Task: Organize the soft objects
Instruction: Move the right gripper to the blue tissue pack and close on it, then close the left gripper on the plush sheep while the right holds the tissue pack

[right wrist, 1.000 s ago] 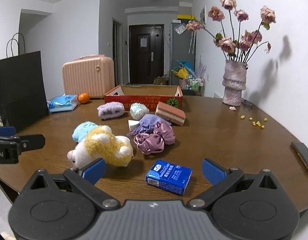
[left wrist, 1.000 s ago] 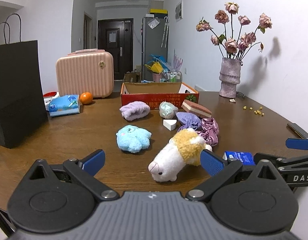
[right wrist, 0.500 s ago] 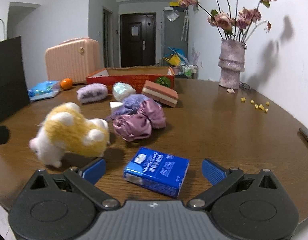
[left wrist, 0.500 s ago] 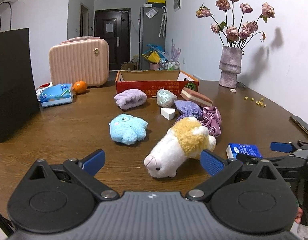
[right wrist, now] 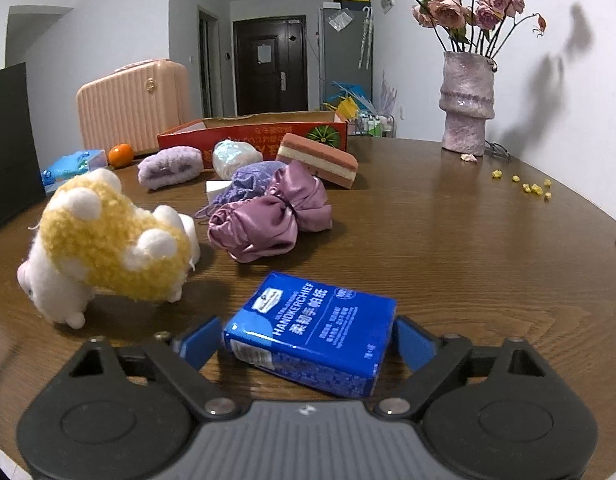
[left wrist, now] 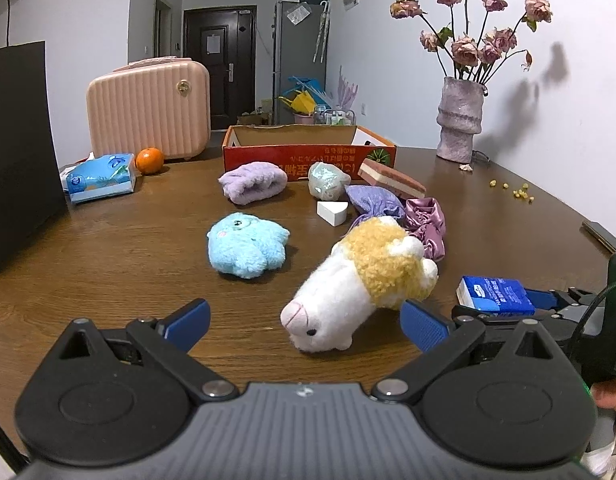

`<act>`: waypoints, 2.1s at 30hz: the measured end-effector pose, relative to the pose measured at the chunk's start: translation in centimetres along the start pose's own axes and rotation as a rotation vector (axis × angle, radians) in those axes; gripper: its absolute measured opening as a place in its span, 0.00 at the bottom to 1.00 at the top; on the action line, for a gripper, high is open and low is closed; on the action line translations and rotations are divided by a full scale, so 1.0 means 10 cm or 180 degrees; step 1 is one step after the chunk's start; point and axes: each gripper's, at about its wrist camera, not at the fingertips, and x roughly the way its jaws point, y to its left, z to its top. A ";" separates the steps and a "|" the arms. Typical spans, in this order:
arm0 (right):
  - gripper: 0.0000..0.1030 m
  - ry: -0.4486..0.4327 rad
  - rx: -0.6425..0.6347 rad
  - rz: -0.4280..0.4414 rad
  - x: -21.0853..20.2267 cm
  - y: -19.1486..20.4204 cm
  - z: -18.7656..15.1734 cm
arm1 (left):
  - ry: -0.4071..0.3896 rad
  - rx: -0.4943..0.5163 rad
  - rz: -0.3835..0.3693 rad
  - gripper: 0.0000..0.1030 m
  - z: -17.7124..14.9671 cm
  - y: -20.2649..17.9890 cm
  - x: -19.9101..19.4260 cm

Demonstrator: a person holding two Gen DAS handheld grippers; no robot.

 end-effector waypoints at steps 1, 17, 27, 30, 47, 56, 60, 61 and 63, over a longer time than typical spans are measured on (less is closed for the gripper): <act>0.81 -0.0014 -0.0008 0.0001 0.00 0.01 -0.01 | 0.0005 0.0002 -0.0004 1.00 0.00 0.00 0.01; 0.79 -0.0229 -0.0099 0.0066 -0.10 0.02 0.00 | 0.0013 0.0168 -0.0140 1.00 0.11 -0.11 0.22; 0.79 -0.0342 -0.0092 0.0039 -0.19 -0.07 0.11 | 0.0090 0.0403 -0.0211 1.00 0.20 -0.31 0.49; 0.79 -0.0346 -0.0088 0.0035 -0.18 -0.10 0.14 | 0.0109 0.0482 -0.0228 1.00 0.22 -0.36 0.56; 0.79 -0.0293 -0.0090 0.0037 -0.08 -0.17 0.17 | 0.0291 0.0609 -0.0279 1.00 0.14 -0.43 1.03; 0.79 -0.0277 -0.0106 0.0057 -0.07 -0.15 0.16 | 0.0327 0.0524 -0.0272 1.00 0.08 -0.38 1.10; 0.79 -0.0275 -0.0111 0.0063 -0.07 -0.15 0.15 | 0.0298 0.0510 -0.0307 0.93 0.07 -0.37 1.07; 0.79 -0.0276 -0.0112 0.0063 -0.07 -0.15 0.15 | 0.0282 0.0514 -0.0311 0.89 0.07 -0.37 1.05; 0.79 -0.0277 -0.0114 0.0063 -0.07 -0.15 0.15 | 0.0264 0.0509 -0.0324 0.82 0.06 -0.37 1.03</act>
